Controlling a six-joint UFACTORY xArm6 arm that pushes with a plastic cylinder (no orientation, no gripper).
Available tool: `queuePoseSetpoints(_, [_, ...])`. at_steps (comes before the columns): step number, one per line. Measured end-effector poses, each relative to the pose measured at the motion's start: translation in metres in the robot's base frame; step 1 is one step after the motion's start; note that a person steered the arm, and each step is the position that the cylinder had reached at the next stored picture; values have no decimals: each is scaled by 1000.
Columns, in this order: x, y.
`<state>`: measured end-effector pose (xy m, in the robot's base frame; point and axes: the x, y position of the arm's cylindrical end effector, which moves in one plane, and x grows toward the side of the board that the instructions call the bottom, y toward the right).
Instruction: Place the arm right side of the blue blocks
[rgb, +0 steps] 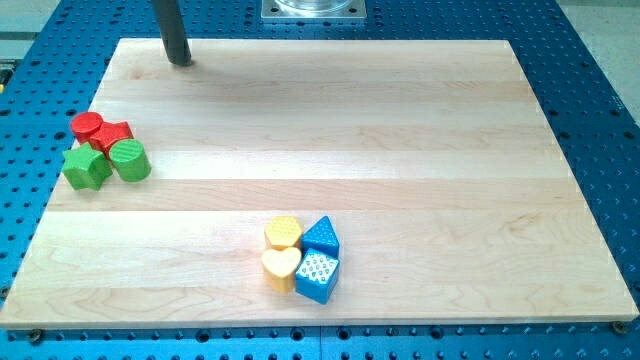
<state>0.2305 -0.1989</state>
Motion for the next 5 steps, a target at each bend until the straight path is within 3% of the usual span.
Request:
queuePoseSetpoints(3, [-1,-2])
queuePoseSetpoints(4, [18,-76])
queuePoseSetpoints(5, [48,-86])
